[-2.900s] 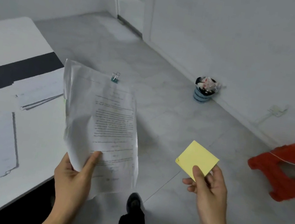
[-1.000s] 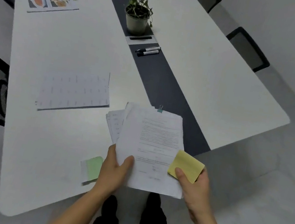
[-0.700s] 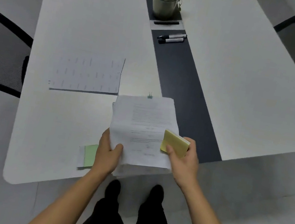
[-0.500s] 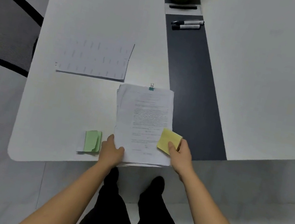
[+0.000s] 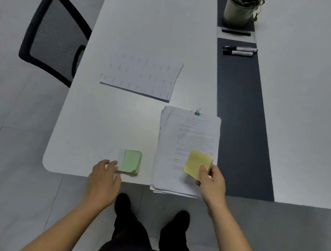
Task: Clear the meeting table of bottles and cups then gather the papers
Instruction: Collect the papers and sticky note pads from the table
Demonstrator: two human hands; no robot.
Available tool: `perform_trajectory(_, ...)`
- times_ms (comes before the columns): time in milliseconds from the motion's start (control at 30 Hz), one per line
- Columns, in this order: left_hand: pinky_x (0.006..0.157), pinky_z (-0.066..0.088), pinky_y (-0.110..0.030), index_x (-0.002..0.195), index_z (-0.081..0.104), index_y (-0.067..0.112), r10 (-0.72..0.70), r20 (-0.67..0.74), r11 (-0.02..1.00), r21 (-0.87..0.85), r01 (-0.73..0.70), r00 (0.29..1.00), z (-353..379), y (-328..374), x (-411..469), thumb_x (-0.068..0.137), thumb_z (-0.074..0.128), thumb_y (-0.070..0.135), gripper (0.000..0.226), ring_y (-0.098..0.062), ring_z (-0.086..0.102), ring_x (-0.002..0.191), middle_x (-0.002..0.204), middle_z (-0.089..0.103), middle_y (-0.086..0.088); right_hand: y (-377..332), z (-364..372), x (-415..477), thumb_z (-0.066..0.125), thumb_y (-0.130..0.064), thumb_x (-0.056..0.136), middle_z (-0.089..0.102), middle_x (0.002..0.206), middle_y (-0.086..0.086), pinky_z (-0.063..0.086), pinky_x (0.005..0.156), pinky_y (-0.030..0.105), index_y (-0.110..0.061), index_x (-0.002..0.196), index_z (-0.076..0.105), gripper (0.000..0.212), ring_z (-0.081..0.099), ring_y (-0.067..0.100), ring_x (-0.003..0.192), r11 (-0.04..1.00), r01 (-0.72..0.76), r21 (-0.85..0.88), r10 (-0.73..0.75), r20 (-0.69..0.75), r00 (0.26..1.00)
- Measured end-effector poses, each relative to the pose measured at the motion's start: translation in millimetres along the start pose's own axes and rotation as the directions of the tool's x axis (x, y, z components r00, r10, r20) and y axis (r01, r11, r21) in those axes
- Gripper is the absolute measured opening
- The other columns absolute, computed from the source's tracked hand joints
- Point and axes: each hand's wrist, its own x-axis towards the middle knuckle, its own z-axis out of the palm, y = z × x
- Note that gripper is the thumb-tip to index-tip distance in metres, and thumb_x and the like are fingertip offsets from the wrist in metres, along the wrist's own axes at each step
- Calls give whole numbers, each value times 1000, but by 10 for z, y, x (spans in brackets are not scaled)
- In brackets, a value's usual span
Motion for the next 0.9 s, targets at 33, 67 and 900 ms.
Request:
perform_trajectory(33,106,38,-48,141,49,8,-19,20,996,83,17,1000,-16,-170,22,98,49,25,46,-36,39,134,146,44,-20,-57,159,-43,53,-27,101,66,103,-1,58,81,36,-23,104,63,11,68,28,97,1000,-1,-9,1,59,998)
perform_trajectory(67,107,38,-52,142,48,9,-26,43,989,150,19,999,-31,-328,39,100,46,29,47,-38,37,136,147,42,-22,-113,329,-86,54,-25,101,66,106,1,59,79,33,-18,108,63,14,68,28,98,1000,-5,-6,6,117,993)
perform_trajectory(900,77,55,-46,131,59,19,270,203,906,278,-320,941,-206,-1103,182,81,63,29,52,-37,56,107,130,60,-17,-34,1881,-419,26,-45,105,66,104,8,35,65,33,-12,113,53,43,62,28,90,402,299,-866,-76,294,953)
